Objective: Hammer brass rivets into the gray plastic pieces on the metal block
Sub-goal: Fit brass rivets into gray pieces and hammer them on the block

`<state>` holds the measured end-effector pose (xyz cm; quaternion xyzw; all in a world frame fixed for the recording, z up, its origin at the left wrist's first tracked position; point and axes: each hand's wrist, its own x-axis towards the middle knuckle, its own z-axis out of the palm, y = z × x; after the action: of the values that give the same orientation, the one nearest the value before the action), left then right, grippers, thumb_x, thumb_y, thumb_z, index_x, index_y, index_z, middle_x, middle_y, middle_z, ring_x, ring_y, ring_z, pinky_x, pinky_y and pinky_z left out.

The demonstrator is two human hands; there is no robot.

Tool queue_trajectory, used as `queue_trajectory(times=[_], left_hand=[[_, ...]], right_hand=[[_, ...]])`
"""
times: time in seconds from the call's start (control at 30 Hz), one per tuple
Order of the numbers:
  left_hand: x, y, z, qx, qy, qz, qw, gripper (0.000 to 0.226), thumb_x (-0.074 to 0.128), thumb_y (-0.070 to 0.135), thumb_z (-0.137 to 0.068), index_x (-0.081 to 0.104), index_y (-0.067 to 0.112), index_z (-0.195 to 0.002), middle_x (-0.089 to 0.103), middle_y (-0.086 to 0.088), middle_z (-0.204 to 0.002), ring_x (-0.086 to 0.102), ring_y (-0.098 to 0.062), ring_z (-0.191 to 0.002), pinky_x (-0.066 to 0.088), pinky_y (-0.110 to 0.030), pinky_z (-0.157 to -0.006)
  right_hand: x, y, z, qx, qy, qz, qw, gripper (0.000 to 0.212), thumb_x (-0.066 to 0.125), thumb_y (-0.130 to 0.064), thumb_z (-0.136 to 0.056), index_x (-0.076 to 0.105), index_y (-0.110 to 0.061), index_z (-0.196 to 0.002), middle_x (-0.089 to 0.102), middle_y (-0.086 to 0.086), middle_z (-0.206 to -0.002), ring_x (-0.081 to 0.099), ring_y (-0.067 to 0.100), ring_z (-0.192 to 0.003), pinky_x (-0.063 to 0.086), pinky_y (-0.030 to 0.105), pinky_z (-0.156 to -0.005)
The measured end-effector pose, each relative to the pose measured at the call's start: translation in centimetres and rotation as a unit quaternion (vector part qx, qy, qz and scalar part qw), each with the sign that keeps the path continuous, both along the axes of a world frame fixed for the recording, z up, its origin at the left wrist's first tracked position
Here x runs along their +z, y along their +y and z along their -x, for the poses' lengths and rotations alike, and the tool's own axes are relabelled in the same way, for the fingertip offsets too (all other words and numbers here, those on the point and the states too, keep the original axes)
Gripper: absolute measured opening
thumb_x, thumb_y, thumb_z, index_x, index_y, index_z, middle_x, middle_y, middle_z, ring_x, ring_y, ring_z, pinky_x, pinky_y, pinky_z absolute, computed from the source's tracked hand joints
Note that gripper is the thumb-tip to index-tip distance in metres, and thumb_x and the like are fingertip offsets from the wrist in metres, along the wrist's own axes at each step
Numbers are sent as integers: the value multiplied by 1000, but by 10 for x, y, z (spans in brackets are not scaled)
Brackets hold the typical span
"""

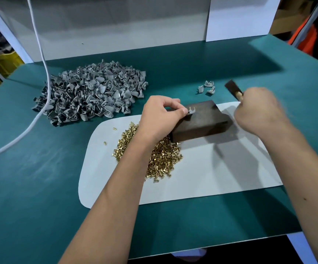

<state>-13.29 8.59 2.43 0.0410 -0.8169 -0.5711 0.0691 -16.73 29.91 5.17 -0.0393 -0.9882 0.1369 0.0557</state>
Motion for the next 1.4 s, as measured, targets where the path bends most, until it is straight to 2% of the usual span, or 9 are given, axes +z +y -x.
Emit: queue_trajectory(times=[0.3, 0.43, 0.53, 0.77, 0.9, 1.1, 1.2, 1.3, 1.4], left_hand=[[-2, 1, 1, -9, -11, -33, 999, 9, 82, 16, -80, 81, 20, -72, 75, 0, -116, 68, -3, -111, 47, -41, -111], [-2, 1, 1, -8, -8, -44, 999, 8, 82, 16, -79, 80, 19, -72, 75, -1, -117, 69, -5, -111, 47, -42, -110], [-2, 2, 0, -10, 0, -48, 999, 7, 80, 17, -77, 79, 17, -70, 75, -3, -114, 69, -7, -112, 48, -44, -110], [-1, 10, 6, 17, 25, -24, 999, 10, 74, 27, -79, 81, 22, -74, 75, 2, -115, 68, -9, -113, 50, -39, -107], [16, 23, 24, 23, 67, 155, 985, 17, 69, 18, -88, 82, 24, -98, 77, 5, -110, 67, -9, -106, 44, -13, -85], [37, 43, 72, -96, -71, 325, 938, 61, 49, 10, -87, 64, 52, -128, 67, -9, -114, 49, -31, -124, 53, -36, -95], [39, 53, 84, -118, -93, 341, 928, 63, 46, 9, -88, 62, 50, -133, 65, -3, -103, 52, -35, -121, 55, -42, -95], [34, 53, 89, -109, -76, 335, 933, 56, 49, 11, -90, 64, 45, -133, 67, -2, -124, 56, -36, -119, 54, -44, -99], [25, 36, 86, -46, -14, 320, 946, 44, 59, 12, -89, 72, 36, -125, 69, 2, -131, 60, -25, -121, 49, -29, -103]], right_hand=[[-22, 0, -5, -27, 71, -17, 997, 22, 65, -14, -88, 75, -12, -107, 65, 21, -107, 51, 45, -110, 46, 42, -88], [-10, -10, -10, 170, 189, 86, 963, 39, 58, 1, -85, 73, -16, -116, 64, 11, -109, 53, 38, -104, 39, 38, -98], [-5, -25, -14, 326, 134, 58, 934, 42, 64, -10, -87, 69, -24, -126, 65, 0, -109, 50, 31, -103, 41, 40, -97], [-1, -29, 0, 380, 168, 48, 908, 16, 68, -30, -95, 80, -25, -104, 68, -1, -88, 48, 27, -90, 44, 46, -81], [0, -24, 31, 325, 158, 53, 931, 12, 72, -30, -92, 81, -23, -98, 71, 1, -87, 59, 24, -87, 49, 42, -80], [1, -11, 77, 187, 87, 80, 975, 9, 80, -26, -85, 82, -21, -92, 67, -1, -75, 68, 23, -80, 53, 28, -76], [0, -10, 89, 155, 58, 78, 983, 10, 79, -20, -84, 82, -22, -93, 64, -1, -75, 68, 25, -82, 54, 27, -79], [2, -8, 94, 133, 70, 89, 985, 15, 74, -13, -87, 81, -20, -97, 70, 2, -83, 68, 22, -86, 51, 23, -82], [11, -9, 89, 133, 89, 115, 980, 16, 72, -11, -88, 80, -19, -100, 74, 2, -88, 71, 19, -91, 53, 24, -89]])
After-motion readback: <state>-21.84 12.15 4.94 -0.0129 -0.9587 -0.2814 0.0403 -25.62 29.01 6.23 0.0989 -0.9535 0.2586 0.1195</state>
